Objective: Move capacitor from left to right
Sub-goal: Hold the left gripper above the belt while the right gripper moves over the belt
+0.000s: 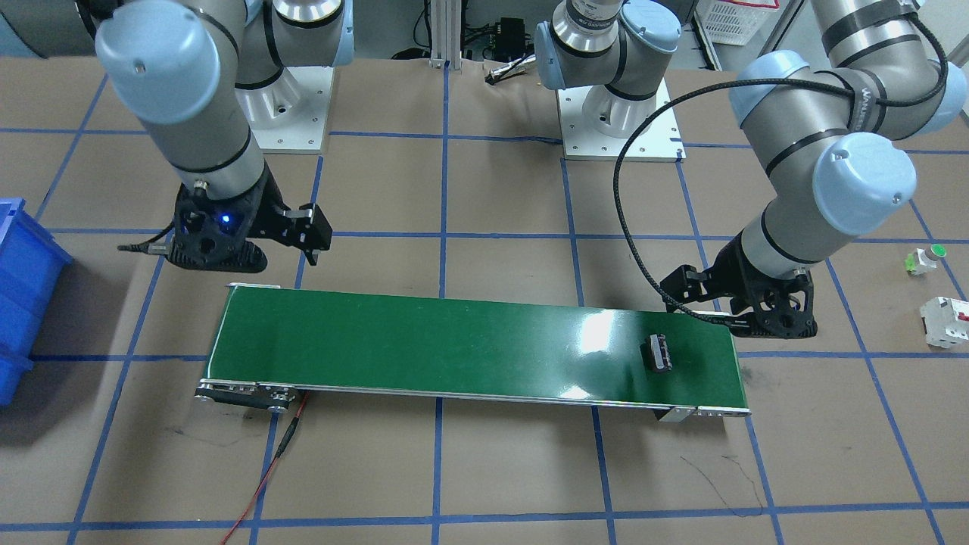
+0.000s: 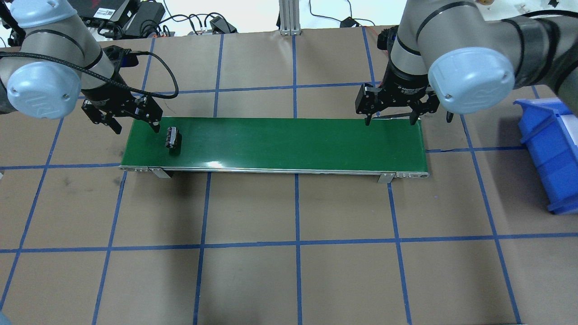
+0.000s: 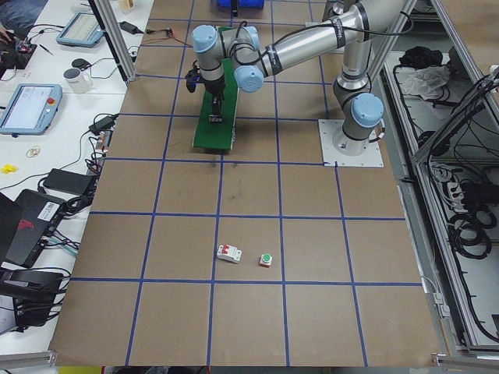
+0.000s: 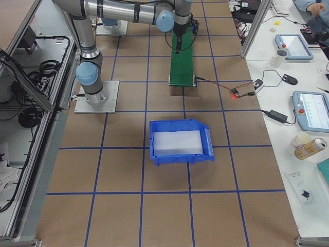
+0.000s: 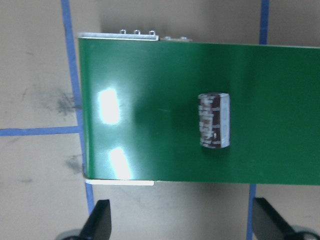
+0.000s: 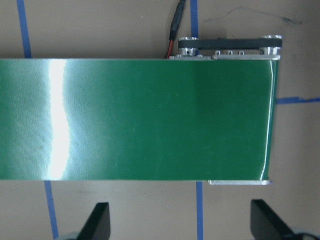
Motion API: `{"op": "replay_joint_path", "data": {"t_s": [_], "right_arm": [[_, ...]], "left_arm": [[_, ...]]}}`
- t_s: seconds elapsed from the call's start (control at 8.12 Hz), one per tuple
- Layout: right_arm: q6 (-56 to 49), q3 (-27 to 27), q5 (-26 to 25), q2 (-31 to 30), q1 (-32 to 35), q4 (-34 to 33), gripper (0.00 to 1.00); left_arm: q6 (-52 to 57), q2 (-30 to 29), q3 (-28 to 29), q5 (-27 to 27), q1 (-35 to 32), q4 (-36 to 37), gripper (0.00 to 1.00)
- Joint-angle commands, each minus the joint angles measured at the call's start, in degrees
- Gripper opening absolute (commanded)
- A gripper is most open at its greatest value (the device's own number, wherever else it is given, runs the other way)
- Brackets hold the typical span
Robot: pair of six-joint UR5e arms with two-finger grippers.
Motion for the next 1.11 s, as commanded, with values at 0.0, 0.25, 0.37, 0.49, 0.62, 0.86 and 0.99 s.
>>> {"op": "replay_joint_path", "data": {"t_s": [0.0,0.25,0.37,0.49,0.62,0.86,0.99], "right_arm": [[-0.1,0.0,0.8,8.2,0.1,-11.4,1.00],[0.7,0.0,1.0,9.3,0.1,-13.3,1.00],[0.7,0.0,0.8,9.4,0.1,-13.5,1.00],[0.7,0.5,0.2,9.4,0.1,-13.0,1.00],[0.5,2.2,0.0,9.4,0.1,-13.1,1.00],[-0.1,4.4,0.7,9.4,0.1,-13.2,1.00],[-0.2,4.8,0.8,9.4,0.1,-13.1,1.00]], "left_arm": [[-0.2,4.5,0.0,4.8,-0.7,-2.2,1.00],[-1.6,5.1,0.1,4.5,-0.8,-5.6,1.00],[-1.6,5.2,0.1,4.9,-0.8,-5.5,1.00],[-1.9,6.1,0.1,5.2,-0.8,-5.6,1.00],[-2.0,6.7,0.1,5.2,-0.8,-5.5,1.00],[-1.8,9.4,0.1,8.8,-0.8,-7.5,1.00],[-1.7,9.4,0.0,10.3,-0.7,-7.3,1.00]]}}
